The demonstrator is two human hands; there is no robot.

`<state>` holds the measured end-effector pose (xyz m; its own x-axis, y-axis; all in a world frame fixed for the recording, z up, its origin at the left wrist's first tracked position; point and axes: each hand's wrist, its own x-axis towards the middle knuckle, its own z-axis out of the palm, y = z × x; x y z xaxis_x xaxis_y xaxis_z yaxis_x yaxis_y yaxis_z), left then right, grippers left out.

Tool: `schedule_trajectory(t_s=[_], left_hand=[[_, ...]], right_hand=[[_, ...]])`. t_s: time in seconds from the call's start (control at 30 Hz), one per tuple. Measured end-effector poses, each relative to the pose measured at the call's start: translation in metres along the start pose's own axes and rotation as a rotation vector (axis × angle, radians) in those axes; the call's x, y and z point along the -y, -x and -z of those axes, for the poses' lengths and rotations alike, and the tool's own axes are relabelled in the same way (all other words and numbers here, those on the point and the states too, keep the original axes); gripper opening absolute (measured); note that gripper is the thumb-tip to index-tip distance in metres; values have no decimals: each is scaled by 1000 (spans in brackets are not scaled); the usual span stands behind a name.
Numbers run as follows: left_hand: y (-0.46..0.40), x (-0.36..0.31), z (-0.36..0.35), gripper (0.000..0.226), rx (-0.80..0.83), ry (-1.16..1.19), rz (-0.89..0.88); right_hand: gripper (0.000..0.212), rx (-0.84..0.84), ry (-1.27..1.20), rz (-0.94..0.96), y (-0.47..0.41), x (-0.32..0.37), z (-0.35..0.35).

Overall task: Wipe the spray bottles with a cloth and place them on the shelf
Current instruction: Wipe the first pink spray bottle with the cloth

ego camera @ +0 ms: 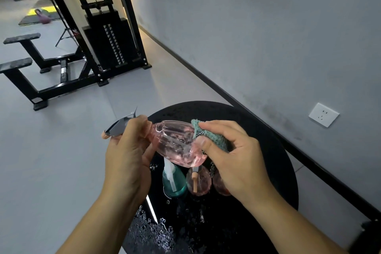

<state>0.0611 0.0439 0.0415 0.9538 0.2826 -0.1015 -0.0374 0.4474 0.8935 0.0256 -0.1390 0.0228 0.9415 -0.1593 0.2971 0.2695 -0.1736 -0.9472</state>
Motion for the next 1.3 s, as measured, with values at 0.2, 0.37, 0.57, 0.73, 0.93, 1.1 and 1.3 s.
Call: schedule_trajectory(t_s=[0.2,0.37,0.57,0.73,0.93,1.1,1.3], left_hand=[[5,-6,-4,21,86,-187,42],[3,-8,2,11,96,-151,93],[2,-2,3,13,36,-18,161],[4,-3,0,9,62,2,137],[12,3,-8,15,104,-61,44],[12,10,-8,17,92,-133,29],[7,8,-7,13,64,-128,14]], right_hand=[[28,-3,0,-10,3,-3,1],[29,28,67,39,5,-4,-2],[31,19,130,123,2,-4,2],[27,6,154,147,2,-6,5],[20,-14,297,151,-1,-6,5],[25,44,432,206,0,-6,-1],[26,51,388,81,-1,-8,5]])
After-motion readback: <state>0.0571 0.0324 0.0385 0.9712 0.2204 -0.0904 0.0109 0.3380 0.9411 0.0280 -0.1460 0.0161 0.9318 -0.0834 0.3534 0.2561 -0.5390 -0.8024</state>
